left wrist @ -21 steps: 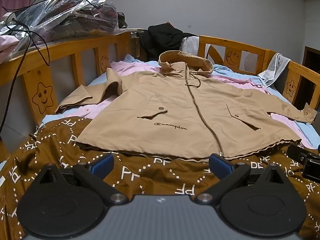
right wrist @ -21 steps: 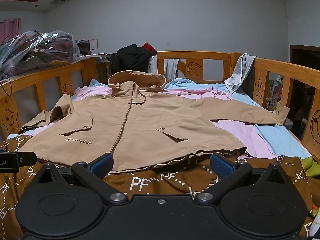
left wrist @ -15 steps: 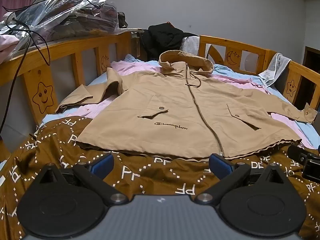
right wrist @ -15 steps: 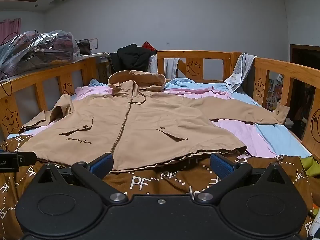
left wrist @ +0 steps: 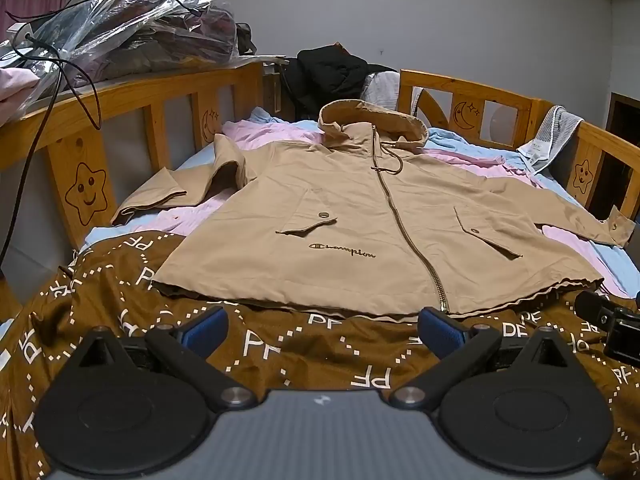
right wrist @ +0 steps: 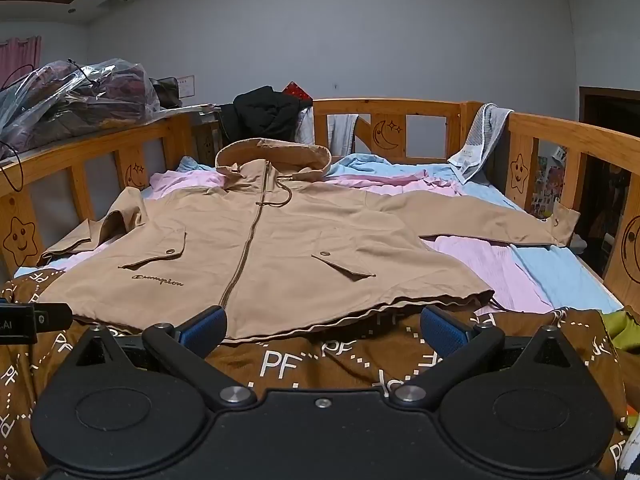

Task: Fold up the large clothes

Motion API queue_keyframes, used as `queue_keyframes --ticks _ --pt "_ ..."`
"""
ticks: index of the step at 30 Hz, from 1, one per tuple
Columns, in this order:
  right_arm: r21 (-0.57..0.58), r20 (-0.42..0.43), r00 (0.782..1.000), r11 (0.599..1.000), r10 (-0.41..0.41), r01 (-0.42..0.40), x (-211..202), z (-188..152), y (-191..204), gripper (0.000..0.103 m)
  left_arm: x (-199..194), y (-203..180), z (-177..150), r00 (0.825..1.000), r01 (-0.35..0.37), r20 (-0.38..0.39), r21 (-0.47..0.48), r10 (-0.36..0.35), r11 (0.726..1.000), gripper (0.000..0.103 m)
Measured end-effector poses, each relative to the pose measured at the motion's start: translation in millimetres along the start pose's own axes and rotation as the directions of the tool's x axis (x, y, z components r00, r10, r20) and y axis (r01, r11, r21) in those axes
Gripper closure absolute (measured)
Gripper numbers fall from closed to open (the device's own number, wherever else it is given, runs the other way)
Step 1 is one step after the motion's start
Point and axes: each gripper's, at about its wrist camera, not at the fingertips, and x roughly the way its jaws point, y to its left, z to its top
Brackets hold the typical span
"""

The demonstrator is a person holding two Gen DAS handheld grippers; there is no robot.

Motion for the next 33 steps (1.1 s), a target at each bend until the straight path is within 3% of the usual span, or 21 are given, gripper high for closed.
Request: queue_keyframes --ticks 33 --pt "0.003 -0.009 1.0 1.0 0.001 -0.001 2.9 -0.9 -1.0 0.0 0.1 0.0 0.0 1.0 0.0 -0.003 -0.001 0.0 1.0 0.0"
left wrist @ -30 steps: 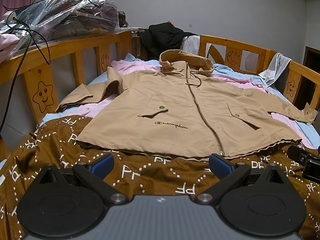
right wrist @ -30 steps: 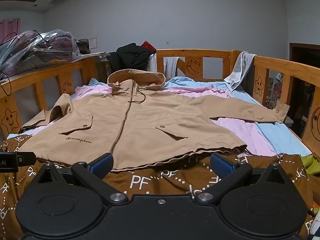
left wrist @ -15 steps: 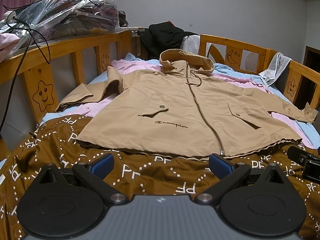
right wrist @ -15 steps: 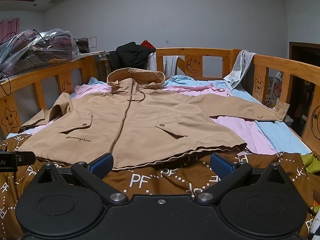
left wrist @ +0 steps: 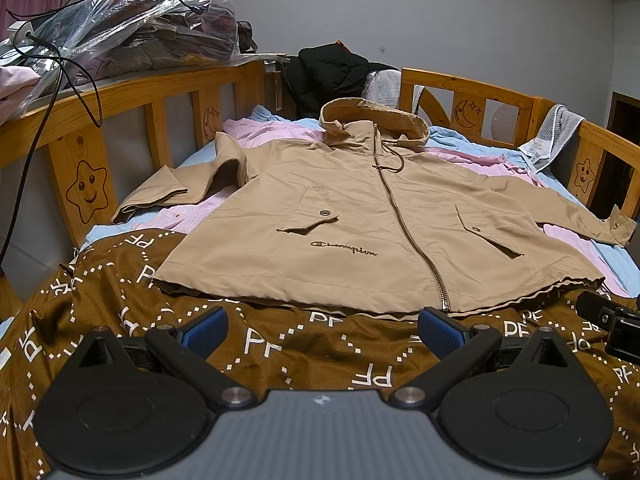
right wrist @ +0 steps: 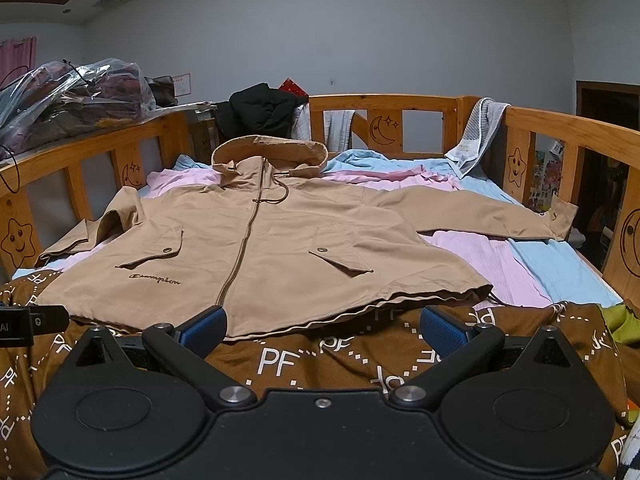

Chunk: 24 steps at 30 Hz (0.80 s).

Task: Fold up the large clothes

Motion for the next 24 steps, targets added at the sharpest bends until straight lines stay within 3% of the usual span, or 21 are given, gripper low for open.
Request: queue_keyframes --ticks 24 --pt "0.003 -0.005 1.0 1.0 -0.001 0.001 2.7 -3.0 -2.1 0.0 0.0 0.0 0.0 1.0 0.001 -0.002 -0.001 -0.001 1.0 0.0"
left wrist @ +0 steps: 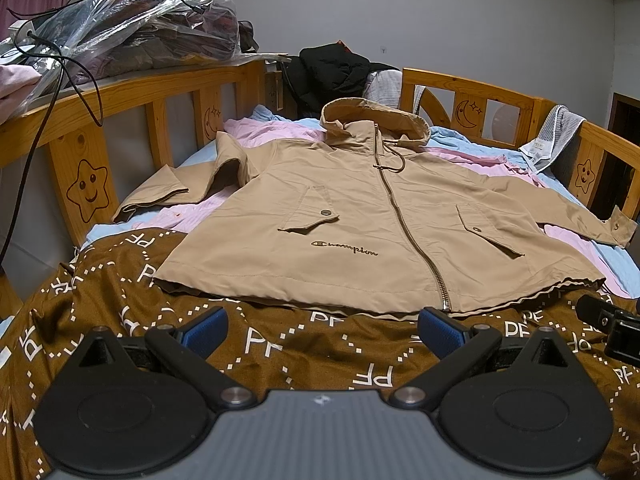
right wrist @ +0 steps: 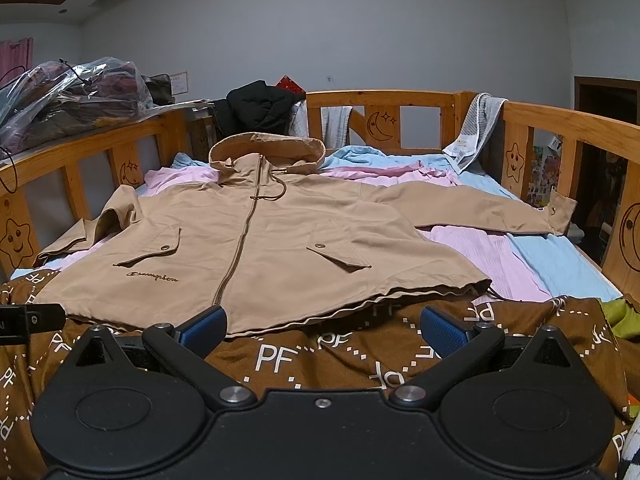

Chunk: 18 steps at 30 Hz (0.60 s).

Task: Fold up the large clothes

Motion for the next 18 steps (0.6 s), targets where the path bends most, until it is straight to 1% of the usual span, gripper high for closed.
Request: queue_keyframes --ticks 18 --pt "0.002 -0.005 1.0 1.0 0.001 -0.001 0.5 3.8 1.1 0.0 0.0 0.0 0.1 1.0 -0.001 -0.001 -0.001 0.001 1.0 0.0"
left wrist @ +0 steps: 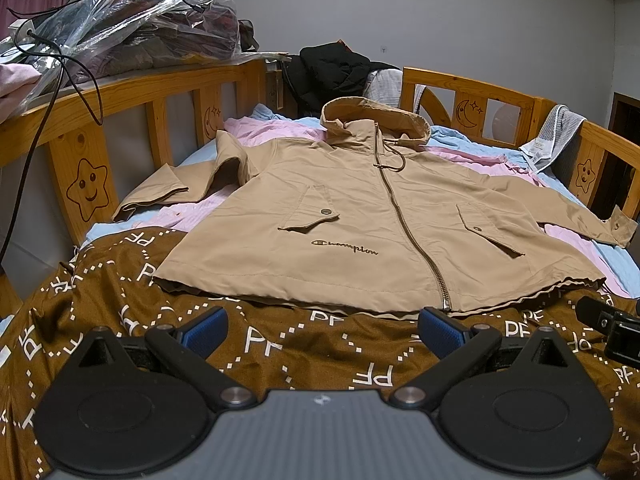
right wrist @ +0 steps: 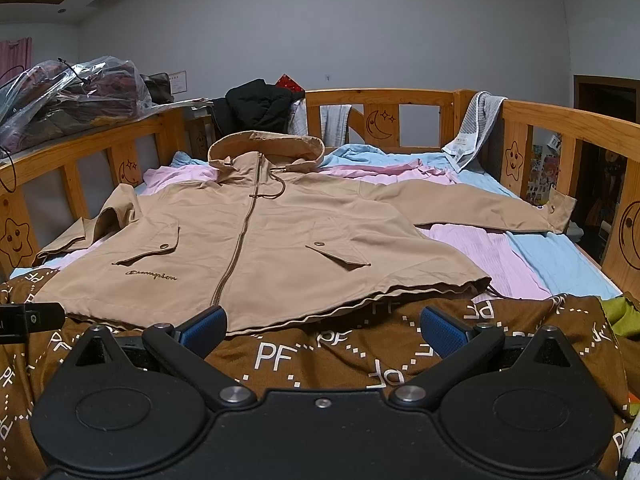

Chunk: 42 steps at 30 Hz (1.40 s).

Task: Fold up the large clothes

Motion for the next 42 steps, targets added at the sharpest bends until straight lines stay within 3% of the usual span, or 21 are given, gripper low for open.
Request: queue_keyframes --ticks 15,23,27,31,37,42 --pt "-0.004 -0.015 1.0 1.0 -0.022 0.022 2 -5 -2 0.0 7 5 0 0.998 -0.04 -0.039 -0.002 0.04 0.999 0.0" --pt "-0.005 -0.071 0.997 0.999 -0.042 0.042 5 16 6 0.0 10 10 14 0.997 -0.04 -0.065 0.005 0.04 0.999 0.0" --pt "-0.027 -0.151 0.985 0.997 -0.078 0.075 12 35 15 0.0 14 12 35 0.996 -0.013 -0.087 0.029 0.015 0.999 0.0" --pt "-0.052 -0.217 0.971 0.994 -0.105 0.096 16 60 26 0.0 12 11 68 0.999 0.007 -0.055 0.111 -0.001 0.994 0.0" --pt "-0.051 -0.226 0.974 0.999 -0.028 0.017 17 113 31 0.0 2 3 120 1.0 -0.002 -0.028 0.177 0.007 0.984 0.0" --pt "-0.033 -0.258 0.966 0.999 -0.018 0.01 37 146 24 0.0 5 -3 139 0.999 0.014 -0.055 0.195 -0.003 0.981 0.0"
